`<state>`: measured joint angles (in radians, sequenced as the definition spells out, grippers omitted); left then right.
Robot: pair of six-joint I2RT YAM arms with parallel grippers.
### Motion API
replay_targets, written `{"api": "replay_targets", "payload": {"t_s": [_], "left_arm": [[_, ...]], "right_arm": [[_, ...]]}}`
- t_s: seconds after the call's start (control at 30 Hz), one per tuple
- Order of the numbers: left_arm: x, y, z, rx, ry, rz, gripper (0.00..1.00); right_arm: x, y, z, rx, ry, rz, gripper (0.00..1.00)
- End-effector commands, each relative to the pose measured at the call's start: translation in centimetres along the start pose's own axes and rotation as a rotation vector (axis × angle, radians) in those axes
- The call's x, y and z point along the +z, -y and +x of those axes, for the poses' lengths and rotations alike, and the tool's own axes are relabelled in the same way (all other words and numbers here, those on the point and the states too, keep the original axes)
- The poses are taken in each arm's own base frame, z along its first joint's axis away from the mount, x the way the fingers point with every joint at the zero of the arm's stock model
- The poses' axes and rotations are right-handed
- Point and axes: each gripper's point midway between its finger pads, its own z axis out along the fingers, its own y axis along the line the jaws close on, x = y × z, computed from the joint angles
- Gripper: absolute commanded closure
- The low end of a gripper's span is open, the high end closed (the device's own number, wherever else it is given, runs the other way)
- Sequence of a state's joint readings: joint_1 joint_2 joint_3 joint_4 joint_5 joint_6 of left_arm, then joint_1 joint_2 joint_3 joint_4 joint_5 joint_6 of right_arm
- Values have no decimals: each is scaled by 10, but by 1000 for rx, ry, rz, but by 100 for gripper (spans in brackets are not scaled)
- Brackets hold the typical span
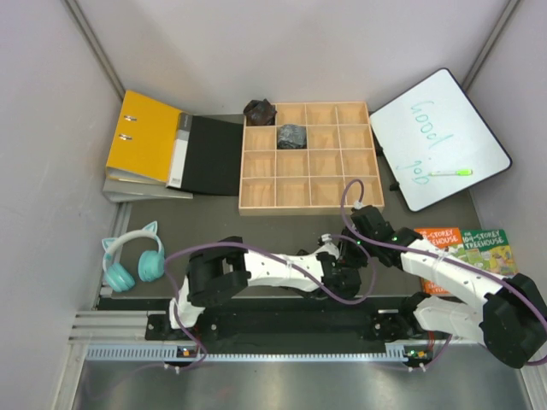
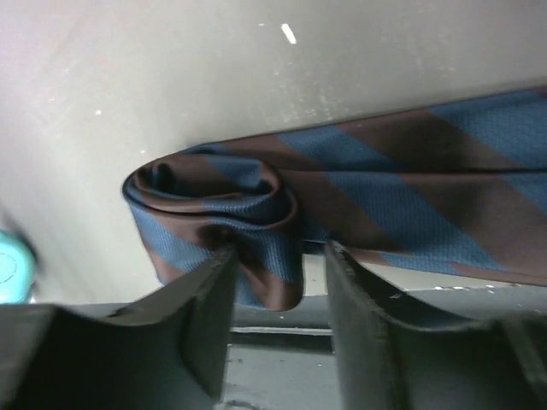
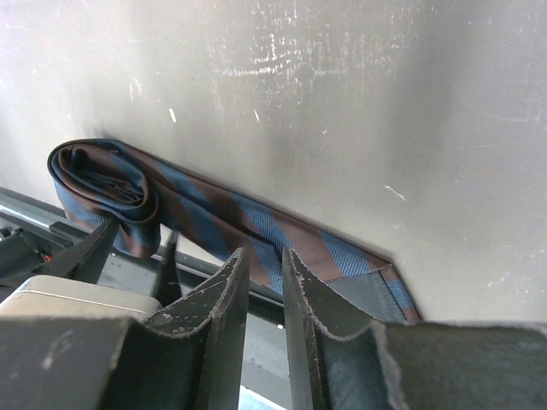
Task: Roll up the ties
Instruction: Roll the tie at the center of the board.
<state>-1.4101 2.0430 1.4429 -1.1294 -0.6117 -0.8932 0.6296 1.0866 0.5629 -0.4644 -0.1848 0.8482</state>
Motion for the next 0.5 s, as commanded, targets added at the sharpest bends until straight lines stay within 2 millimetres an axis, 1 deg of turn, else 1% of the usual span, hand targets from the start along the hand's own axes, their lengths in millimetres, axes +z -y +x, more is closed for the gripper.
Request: {"api": "replay_targets", "payload": {"t_s": [0.0, 0.07, 0.17, 0.23, 0.27, 0.3, 0.33, 0.37, 0.4, 0.43, 0.47], "left_arm": [[-11, 23, -22, -89, 56, 152, 48], [-10, 21, -25, -106, 52, 160, 45], [-15, 18, -31, -132, 63, 181, 40], [-20, 18, -35, -153, 65, 213, 35], [-24, 14, -39, -177, 73, 237, 32], [-24, 13, -35, -181, 54, 260, 30], [-26, 16, -40, -198, 67, 297, 29], [-33, 8, -47, -233, 79, 331, 28], [-31, 5, -43, -240, 71, 348, 28], [-35, 6, -47, -262, 73, 395, 27], [-43, -3, -54, -300, 89, 431, 27]], "right_arm": [[-7, -22, -15, -11, 52, -82, 77], [-6, -22, -14, -8, 50, -83, 77], [-7, -24, -15, -6, 49, -92, 77], [-8, -26, -14, -5, 46, -100, 77], [-9, -27, -15, -7, 47, -106, 77], [-9, -29, -15, -8, 49, -114, 77], [-10, -32, -15, -10, 43, -129, 76], [-10, -35, -15, -11, 42, -139, 75], [-11, -37, -16, -12, 45, -152, 74], [-11, -39, -15, -10, 42, -161, 73], [-12, -40, -15, -9, 40, -168, 72]]}}
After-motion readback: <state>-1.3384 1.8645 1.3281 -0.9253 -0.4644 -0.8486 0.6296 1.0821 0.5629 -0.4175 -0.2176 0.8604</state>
